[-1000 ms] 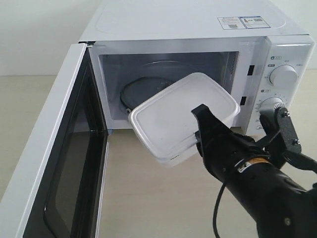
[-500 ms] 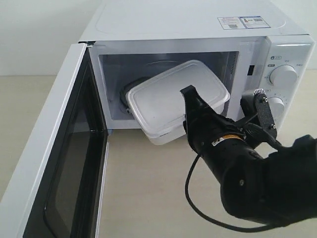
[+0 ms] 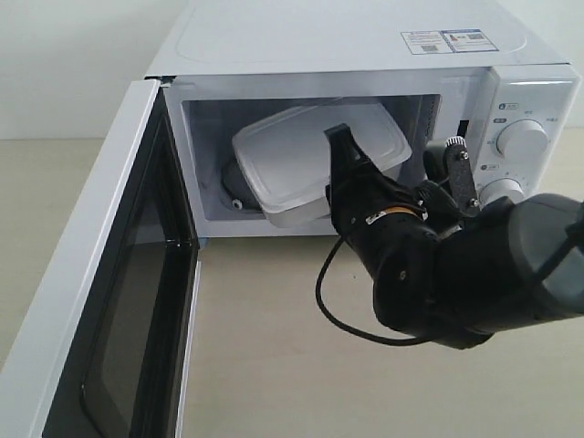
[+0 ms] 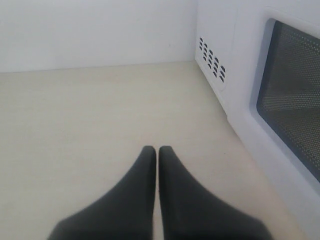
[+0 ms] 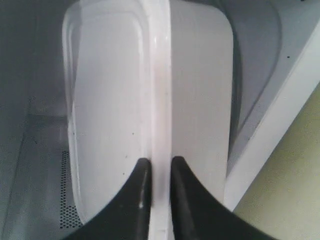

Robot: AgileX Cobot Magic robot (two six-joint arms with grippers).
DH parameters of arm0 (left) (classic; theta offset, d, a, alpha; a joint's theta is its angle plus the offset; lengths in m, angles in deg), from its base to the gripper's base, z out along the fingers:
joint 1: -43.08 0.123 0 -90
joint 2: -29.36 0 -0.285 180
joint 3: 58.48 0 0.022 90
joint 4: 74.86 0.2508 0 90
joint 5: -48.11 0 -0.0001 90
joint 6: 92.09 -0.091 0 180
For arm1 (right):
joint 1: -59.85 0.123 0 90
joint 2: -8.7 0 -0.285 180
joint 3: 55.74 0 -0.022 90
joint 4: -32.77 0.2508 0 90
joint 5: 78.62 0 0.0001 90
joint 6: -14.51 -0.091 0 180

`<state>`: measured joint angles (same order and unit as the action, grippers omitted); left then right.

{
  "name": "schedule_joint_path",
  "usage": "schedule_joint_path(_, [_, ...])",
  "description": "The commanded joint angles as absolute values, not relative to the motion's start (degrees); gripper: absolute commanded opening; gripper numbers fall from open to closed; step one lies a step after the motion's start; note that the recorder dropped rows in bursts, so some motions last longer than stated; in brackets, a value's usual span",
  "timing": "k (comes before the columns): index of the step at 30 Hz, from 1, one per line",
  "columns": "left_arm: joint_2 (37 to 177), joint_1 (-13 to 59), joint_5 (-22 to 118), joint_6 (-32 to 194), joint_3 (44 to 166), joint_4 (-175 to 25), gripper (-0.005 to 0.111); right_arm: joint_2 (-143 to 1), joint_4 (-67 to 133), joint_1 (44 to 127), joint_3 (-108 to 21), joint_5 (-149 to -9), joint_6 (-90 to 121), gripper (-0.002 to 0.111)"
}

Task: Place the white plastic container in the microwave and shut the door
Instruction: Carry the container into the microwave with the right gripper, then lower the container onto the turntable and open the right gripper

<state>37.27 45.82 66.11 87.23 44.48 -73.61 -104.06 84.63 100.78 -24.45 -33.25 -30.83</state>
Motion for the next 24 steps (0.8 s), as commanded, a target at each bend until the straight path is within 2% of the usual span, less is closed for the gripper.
schedule_joint_path(1, [37.15,46.00,65.90,87.00,44.30,-73.53,0.004,-106.09,83.19,100.32,-28.32,-33.24,-30.48,0.000])
schedule_joint_path(24, [37.15,46.00,65.90,87.00,44.30,-73.53,0.004,-111.24,80.11,96.91,-33.51,-34.38,-30.07,0.000])
